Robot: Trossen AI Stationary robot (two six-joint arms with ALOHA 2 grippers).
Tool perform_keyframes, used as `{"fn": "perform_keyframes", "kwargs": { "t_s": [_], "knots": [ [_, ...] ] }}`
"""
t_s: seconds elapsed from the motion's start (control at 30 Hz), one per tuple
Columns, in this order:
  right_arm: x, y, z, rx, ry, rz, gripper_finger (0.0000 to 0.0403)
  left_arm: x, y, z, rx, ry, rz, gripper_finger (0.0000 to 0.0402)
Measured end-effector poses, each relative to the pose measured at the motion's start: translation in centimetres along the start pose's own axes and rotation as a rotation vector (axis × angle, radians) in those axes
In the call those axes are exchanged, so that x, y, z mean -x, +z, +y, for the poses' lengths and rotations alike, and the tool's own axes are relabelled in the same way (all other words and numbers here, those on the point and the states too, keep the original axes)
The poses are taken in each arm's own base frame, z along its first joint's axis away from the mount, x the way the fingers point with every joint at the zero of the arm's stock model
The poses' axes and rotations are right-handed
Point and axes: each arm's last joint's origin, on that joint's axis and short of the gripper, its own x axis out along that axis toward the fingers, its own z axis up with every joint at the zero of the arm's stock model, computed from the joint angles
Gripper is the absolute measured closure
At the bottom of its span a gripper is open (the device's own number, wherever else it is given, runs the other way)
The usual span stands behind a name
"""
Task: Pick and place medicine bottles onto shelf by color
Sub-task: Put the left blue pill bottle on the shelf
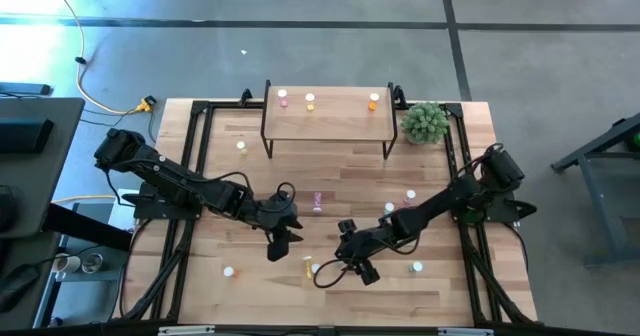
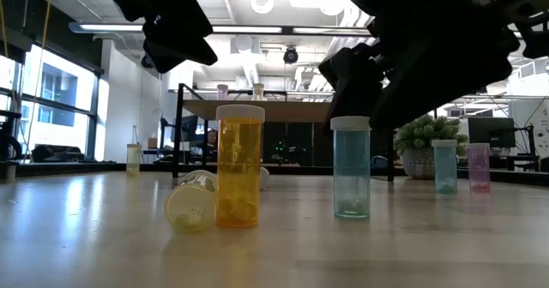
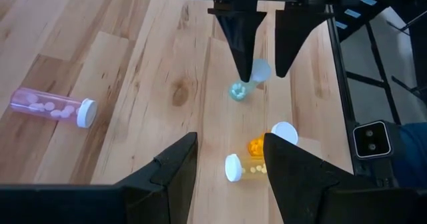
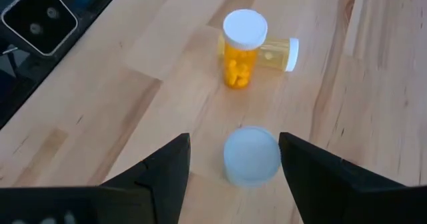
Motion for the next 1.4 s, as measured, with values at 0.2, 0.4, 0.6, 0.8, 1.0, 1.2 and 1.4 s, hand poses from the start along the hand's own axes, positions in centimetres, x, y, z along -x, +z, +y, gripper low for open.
{"fn": "perform_keyframes", "kwargs": {
  "t_s": [0.2,0.4,0.6,0.8,1.0,1.2,1.4],
  "knots": [
    [0.0,-0.2,-0.1,-0.023,-0.025,0.016,0.0236,0.0,0.0,0.1,-0.003,0.021,-0.010,0.0241],
    [0.0,-0.2,-0.1,-0.024,-0.031,0.017,0.0287,0.0,0.0,0.1,-0.003,0.036,-0.019,0.0241],
    [0.0,-0.2,-0.1,-0.019,-0.031,0.017,0.0303,0.0,0.0,0.1,-0.003,0.037,-0.019,0.0241],
    [1.3,0.2,-0.8,-0.029,-0.044,0.026,0.0298,0.0,0.0,0.0,-0.005,0.035,-0.017,0.0241],
    [4.3,1.8,-2.7,-0.042,-0.089,-0.052,0.0298,0.0,0.0,0.0,-0.027,0.035,-0.016,0.0241],
    [8.3,3.0,-5.9,-0.078,-0.243,-0.131,0.0298,0.0,0.0,0.0,-0.081,0.035,-0.016,0.0241],
    [12.7,3.6,-10.0,-0.142,-0.402,-0.236,0.0297,0.0,0.2,0.4,-0.158,0.091,-0.040,0.0241]
  ]
}}
